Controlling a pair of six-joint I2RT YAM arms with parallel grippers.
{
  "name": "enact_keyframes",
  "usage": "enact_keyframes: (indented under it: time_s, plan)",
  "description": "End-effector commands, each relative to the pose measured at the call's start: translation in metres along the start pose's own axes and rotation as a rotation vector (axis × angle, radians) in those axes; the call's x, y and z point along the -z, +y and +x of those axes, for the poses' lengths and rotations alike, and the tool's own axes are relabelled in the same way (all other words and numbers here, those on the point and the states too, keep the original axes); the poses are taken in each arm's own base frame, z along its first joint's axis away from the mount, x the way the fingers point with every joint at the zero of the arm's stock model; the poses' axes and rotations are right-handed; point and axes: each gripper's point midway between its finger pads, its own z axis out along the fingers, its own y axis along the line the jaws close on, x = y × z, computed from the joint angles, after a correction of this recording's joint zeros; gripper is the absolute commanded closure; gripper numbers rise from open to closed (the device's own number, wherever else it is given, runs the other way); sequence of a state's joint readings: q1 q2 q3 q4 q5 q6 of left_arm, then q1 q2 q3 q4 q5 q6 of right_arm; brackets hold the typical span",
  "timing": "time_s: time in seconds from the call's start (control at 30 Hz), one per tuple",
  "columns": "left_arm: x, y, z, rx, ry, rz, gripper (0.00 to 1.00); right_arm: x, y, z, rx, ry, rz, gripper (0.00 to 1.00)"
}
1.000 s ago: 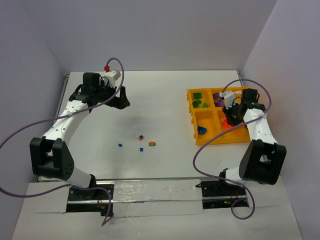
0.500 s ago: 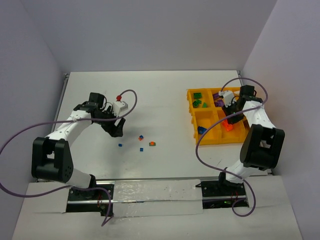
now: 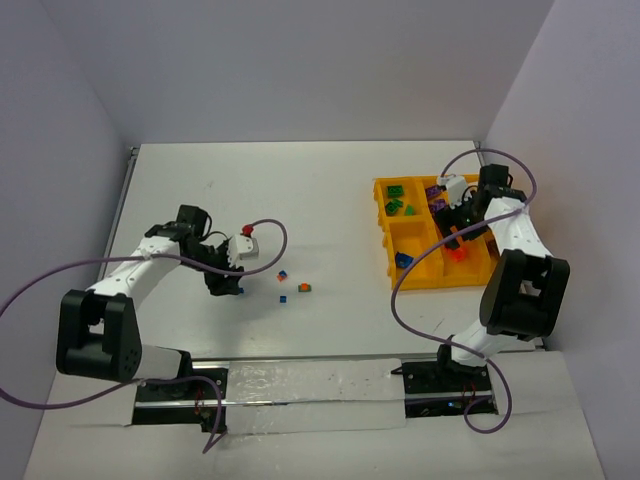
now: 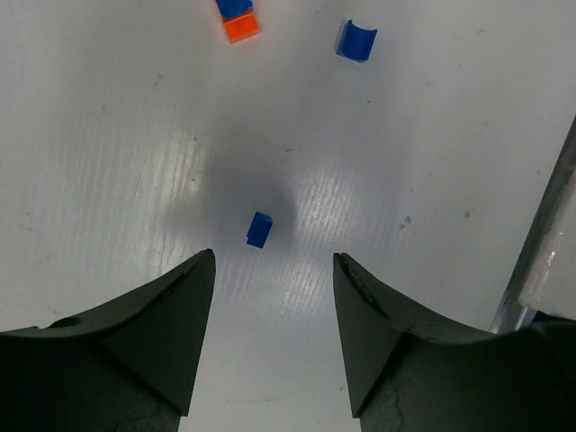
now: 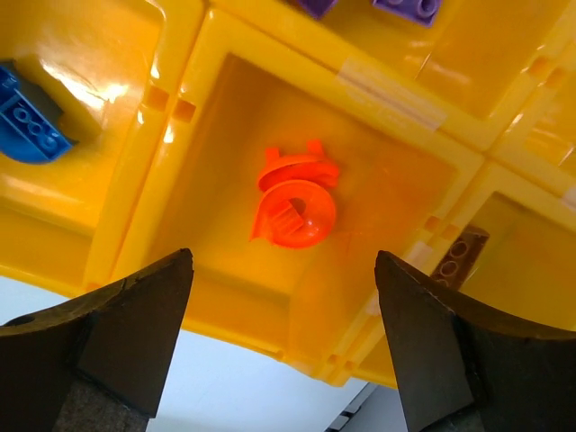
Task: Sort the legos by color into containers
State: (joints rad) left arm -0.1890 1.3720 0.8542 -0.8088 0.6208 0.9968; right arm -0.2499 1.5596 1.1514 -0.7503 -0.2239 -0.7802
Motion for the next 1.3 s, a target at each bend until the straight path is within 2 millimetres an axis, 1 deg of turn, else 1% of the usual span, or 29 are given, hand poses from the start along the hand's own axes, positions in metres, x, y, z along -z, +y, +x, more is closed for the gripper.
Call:
enact_keyframes:
  time_s: [0.0,0.03,0.07,0.17,0.27,0.37,0.57,0.83,1.03,1.27]
  plan:
    - [-0.012,-0.005,-0.004,-0.182,-0.060,0.076,0.39,0.037,-0.006,-0.042,-0.022,-0.128,0.032,0.10]
    - [-0.014,-0.003,-0.003,-0.199,-0.061,0.081,0.39,0.039,-0.005,-0.045,-0.035,-0.134,0.026,0.10]
    - [-0.019,-0.001,-0.002,-0.218,-0.065,0.088,0.40,0.046,-0.004,-0.055,-0.045,-0.158,0.015,0.10]
    - [-0.026,0.003,0.002,-0.249,-0.065,0.111,0.43,0.059,-0.004,-0.073,-0.058,-0.207,0.010,0.10]
    - [-0.031,0.007,0.005,-0.279,-0.067,0.120,0.47,0.070,-0.003,-0.085,-0.065,-0.243,0.005,0.10]
    - [-0.033,0.011,0.002,-0.295,-0.080,0.124,0.49,0.081,-0.001,-0.094,-0.074,-0.274,0.001,0.09]
    - [-0.035,0.018,0.003,-0.284,-0.053,0.125,0.55,0.095,-0.002,-0.106,-0.081,-0.316,0.000,0.08]
    - [-0.040,0.021,0.017,-0.291,0.027,0.114,0.61,0.099,0.000,-0.109,-0.088,-0.331,-0.004,0.08]
    - [-0.042,0.021,0.018,-0.277,0.037,0.110,0.63,0.099,0.002,-0.109,-0.088,-0.334,-0.007,0.08]
    - [-0.043,0.022,0.019,-0.272,0.045,0.112,0.71,0.100,0.003,-0.114,-0.079,-0.342,-0.010,0.08]
